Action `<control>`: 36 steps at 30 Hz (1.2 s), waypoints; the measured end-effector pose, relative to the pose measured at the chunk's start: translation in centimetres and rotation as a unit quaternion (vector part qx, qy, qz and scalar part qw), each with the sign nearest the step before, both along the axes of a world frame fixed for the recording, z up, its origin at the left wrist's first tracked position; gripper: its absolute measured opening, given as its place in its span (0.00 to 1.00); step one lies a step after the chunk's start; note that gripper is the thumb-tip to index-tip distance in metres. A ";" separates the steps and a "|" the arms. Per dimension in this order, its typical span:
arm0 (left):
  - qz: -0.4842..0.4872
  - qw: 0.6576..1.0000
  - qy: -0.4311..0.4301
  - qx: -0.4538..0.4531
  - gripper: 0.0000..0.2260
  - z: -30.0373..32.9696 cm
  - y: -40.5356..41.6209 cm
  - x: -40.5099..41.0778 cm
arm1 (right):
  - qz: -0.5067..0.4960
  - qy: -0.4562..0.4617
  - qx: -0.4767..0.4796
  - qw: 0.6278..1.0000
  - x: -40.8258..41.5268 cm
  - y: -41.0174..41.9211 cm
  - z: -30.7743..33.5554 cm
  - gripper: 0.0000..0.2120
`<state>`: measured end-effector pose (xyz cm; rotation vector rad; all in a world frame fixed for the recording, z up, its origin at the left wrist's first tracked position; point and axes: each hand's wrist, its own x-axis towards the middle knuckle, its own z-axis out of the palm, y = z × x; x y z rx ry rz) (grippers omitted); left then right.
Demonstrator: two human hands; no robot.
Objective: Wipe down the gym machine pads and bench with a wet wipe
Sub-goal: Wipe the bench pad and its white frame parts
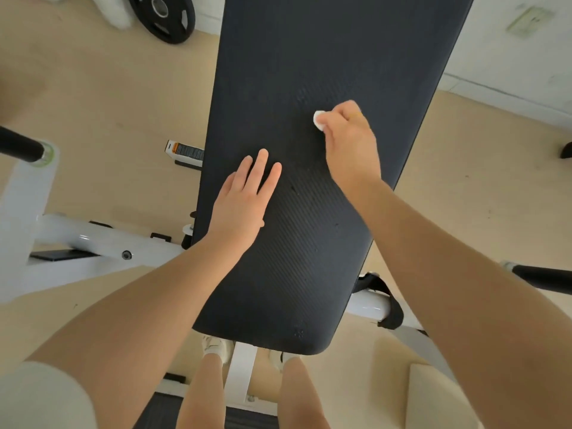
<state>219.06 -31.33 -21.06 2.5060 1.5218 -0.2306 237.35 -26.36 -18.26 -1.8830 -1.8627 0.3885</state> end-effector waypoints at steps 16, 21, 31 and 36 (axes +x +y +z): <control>-0.002 1.000 0.008 -0.014 0.49 -0.5 0.4 -7.3 | 0.011 0.005 -0.053 0.999 -4.8 -3.4 -0.7 0.08; 0.008 0.999 -0.001 -0.035 0.49 -1.4 0.7 -7.4 | -0.083 0.019 0.016 0.996 -5.0 1.8 0.0 0.06; -0.009 0.999 -0.034 -0.040 0.41 -0.3 1.3 -8.3 | 0.110 -0.020 -0.232 0.966 -9.1 -10.5 -4.5 0.11; -0.034 0.998 -0.051 -0.026 0.36 -0.3 2.1 -9.6 | -0.006 -0.001 -0.022 1.000 -8.2 -1.5 0.1 0.08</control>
